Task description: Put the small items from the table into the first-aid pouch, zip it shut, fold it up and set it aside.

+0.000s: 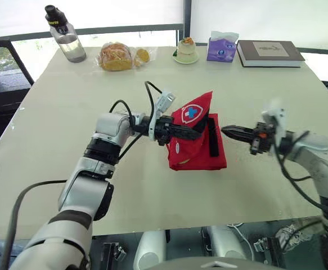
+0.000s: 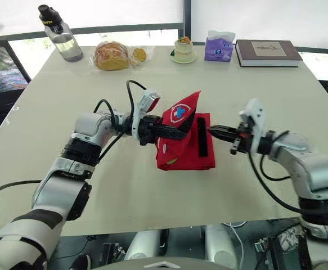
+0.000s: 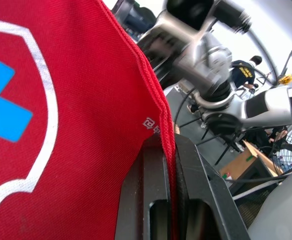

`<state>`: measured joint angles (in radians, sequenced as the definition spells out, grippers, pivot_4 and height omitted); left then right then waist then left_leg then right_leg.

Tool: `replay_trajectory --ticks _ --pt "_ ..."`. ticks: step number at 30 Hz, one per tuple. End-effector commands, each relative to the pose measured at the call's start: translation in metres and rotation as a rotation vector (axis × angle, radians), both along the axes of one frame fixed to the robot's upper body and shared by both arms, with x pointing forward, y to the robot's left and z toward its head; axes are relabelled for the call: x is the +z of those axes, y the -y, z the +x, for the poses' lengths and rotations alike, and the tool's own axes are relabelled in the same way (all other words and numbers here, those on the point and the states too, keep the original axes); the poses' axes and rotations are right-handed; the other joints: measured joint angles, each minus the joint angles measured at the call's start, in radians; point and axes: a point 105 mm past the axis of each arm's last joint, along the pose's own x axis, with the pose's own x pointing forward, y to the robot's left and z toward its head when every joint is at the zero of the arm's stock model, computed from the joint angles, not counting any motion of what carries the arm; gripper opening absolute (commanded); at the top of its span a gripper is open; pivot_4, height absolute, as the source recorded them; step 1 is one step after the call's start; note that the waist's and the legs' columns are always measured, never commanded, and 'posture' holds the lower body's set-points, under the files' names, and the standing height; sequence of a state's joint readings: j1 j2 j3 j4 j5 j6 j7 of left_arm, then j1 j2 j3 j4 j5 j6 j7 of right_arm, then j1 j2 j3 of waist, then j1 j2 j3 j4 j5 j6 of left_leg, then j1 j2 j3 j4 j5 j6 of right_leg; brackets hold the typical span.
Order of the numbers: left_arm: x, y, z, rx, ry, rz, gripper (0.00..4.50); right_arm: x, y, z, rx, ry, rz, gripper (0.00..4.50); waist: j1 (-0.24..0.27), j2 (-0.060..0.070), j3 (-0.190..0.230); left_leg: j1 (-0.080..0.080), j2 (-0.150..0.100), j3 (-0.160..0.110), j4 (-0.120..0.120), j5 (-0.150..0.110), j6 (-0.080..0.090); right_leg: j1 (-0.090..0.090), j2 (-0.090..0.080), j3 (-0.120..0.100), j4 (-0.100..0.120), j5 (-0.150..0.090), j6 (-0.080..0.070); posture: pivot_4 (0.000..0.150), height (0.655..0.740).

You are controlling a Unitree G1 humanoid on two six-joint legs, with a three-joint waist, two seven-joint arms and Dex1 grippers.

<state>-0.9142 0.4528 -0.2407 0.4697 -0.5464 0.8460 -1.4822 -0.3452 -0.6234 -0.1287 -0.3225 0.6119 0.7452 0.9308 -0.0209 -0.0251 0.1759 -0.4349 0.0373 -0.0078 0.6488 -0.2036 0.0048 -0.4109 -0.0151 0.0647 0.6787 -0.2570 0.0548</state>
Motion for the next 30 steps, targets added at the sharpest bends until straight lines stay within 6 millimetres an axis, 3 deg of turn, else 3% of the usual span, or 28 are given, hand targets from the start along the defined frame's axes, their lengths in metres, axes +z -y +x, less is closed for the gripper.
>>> replay_trajectory --ticks 1,2,7,9,10,12,15,16,17,18,19,30 --pt "-0.007 0.014 0.001 -0.042 0.017 0.036 0.0 0.004 0.037 -0.017 -0.046 0.002 0.025 0.54 0.008 0.0 0.0 0.0 0.0 0.0 0.0 0.0 0.0 0.0 0.0 0.0 0.0 0.0 0.0 0.15 0.74" --pt "-0.008 0.018 0.001 -0.051 0.016 0.034 0.0 0.001 0.046 -0.02 -0.071 -0.007 0.02 0.8 0.009 0.0 0.0 0.0 0.0 0.0 0.0 0.0 0.0 0.001 0.0 0.0 0.0 0.0 0.0 0.15 0.74" --pt "-0.012 0.025 0.0 -0.094 0.027 0.038 0.0 -0.011 0.071 -0.029 -0.17 0.039 -0.034 3.05 0.0 0.0 0.0 0.001 0.0 0.001 0.0 0.0 0.0 0.001 0.0 0.001 0.0 -0.001 0.002 0.15 0.74" --pt "-0.014 0.026 -0.002 -0.108 0.033 0.041 0.53 -0.015 0.076 -0.034 -0.198 0.064 -0.051 3.51 0.0 0.0 0.0 0.002 0.0 0.001 0.0 0.0 0.0 0.001 0.0 0.001 0.0 -0.002 0.003 0.15 0.74" --pt "-0.015 0.028 -0.001 -0.101 0.034 0.042 0.86 -0.016 0.078 -0.036 -0.206 0.075 -0.054 4.06 0.001 0.001 0.0 0.002 0.0 0.0 0.0 0.0 0.0 0.001 0.001 0.001 0.0 -0.002 0.003 0.15 0.74" --pt "-0.018 0.03 0.0 -0.096 0.034 0.047 1.65 -0.018 0.08 -0.04 -0.216 0.097 -0.058 4.5 0.004 0.001 0.0 0.001 0.0 0.0 0.0 0.0 0.0 0.001 0.001 0.001 0.0 -0.002 0.003 0.15 0.74" --pt "-0.023 0.032 0.0 -0.103 0.026 0.057 2.72 -0.027 0.08 -0.049 -0.199 0.04 -0.063 4.5 0.004 0.001 0.0 0.001 0.0 0.001 0.0 0.0 0.0 0.001 0.0 0.001 0.0 -0.002 0.003 0.15 0.74" --pt "-0.023 0.033 -0.001 -0.109 0.021 0.06 3.33 -0.026 0.081 -0.048 -0.209 0.042 -0.062 4.5 0.004 0.001 0.0 0.001 0.0 0.001 0.001 0.0 0.0 0.001 0.0 0.001 0.0 -0.002 0.003 0.15 0.74" --pt "-0.024 0.034 -0.001 -0.114 0.019 0.061 3.52 -0.026 0.082 -0.047 -0.219 0.049 -0.061 4.5 0.004 0.001 0.0 0.002 0.0 0.0 0.001 0.0 0.0 0.002 0.0 0.001 0.0 -0.002 0.003 0.15 0.74" --pt "-0.024 0.034 -0.002 -0.119 0.015 0.061 4.12 -0.025 0.082 -0.046 -0.226 0.056 -0.059 4.5 0.004 0.001 -0.001 0.002 0.0 0.0 0.001 0.0 0.0 0.002 0.0 0.001 0.0 -0.002 0.003 0.15 0.74" --pt "-0.024 0.034 -0.002 -0.12 0.01 0.065 4.44 -0.025 0.082 -0.045 -0.229 0.058 -0.06 4.5 0.006 0.001 -0.001 0.002 0.0 0.0 0.001 0.0 0.0 0.002 0.0 0.001 0.0 -0.002 0.004 0.15 0.74" --pt "-0.016 0.036 -0.01 -0.169 -0.05 0.033 4.44 -0.029 0.087 -0.043 -0.239 0.04 -0.067 4.5 0.008 0.001 -0.001 0.002 0.0 0.0 0.002 0.0 0.0 0.002 0.0 0.001 0.0 -0.001 0.004 0.15 0.74"
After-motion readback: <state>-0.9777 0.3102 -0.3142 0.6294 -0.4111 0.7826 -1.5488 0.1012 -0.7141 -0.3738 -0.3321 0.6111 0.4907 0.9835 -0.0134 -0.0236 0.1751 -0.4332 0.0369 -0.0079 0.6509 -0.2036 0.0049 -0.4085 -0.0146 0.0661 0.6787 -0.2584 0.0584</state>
